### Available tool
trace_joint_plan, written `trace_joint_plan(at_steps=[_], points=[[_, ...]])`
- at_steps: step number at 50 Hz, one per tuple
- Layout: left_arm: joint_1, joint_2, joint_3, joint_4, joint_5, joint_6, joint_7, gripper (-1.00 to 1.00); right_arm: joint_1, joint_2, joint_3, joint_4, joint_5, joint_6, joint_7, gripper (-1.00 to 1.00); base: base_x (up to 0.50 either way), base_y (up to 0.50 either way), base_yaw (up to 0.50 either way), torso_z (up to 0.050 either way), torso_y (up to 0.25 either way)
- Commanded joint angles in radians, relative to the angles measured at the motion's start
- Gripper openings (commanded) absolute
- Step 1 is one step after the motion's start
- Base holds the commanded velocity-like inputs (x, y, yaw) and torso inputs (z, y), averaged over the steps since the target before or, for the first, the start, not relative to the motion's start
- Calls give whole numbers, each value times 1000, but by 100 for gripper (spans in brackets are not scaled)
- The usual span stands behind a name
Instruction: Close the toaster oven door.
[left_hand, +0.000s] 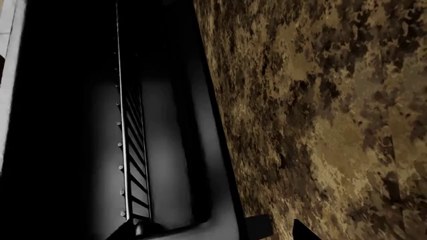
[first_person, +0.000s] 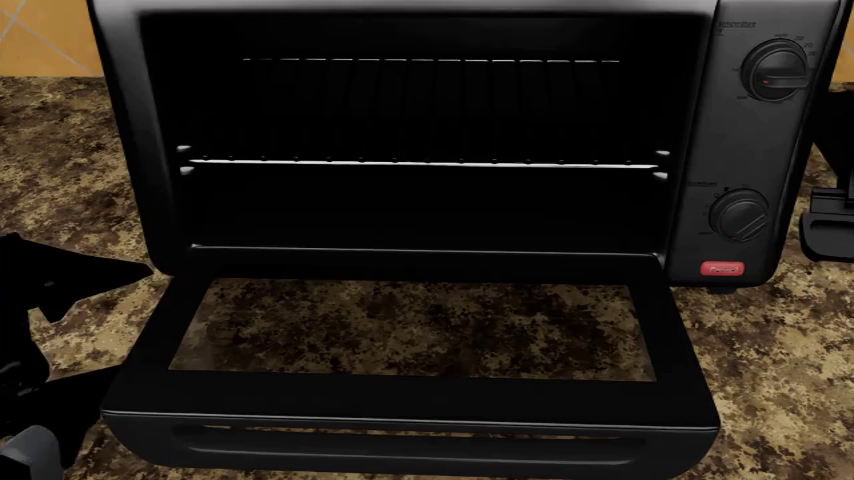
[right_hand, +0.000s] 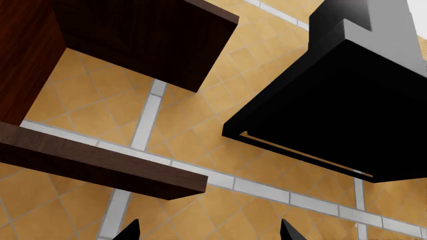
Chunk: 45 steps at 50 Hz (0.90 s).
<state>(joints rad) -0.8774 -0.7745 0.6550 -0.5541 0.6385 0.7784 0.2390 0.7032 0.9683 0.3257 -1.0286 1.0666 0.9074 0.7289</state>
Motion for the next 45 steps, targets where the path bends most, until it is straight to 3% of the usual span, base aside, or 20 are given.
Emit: trace_joint_plan(at_steps=[1,10,24,27,34,38,45], points=[[-57,32,37,-39,13,115,-44,100,-38,19,20,1,8,-33,9,100,0,0,0,0,0],[-128,56,95,-141,87,256,-204,100,-43,31,13,6,12,-54,14,100,0,0,0,0,0],[-158,66,97,-122,79,243,-407,100,-37,64,10,1,55,-64,53,100,0,0,0,0,0],[-111,44,64,-27,-19,184,-371,100,-35,73,13,0,68,-69,61,100,0,0,0,0,0],[-93,57,39,-50,-98,169,-418,100,-4,90,-17,3,87,-76,81,100,-2,0,0,0,2],[-22,12,-12,166,-235,19,-331,100,-7,100,-7,4,99,-83,89,100,0,0,0,0,3],[-28,4,-38,201,-244,4,-350,100,-3,115,-13,5,111,-93,100,100,-2,0,0,0,4]])
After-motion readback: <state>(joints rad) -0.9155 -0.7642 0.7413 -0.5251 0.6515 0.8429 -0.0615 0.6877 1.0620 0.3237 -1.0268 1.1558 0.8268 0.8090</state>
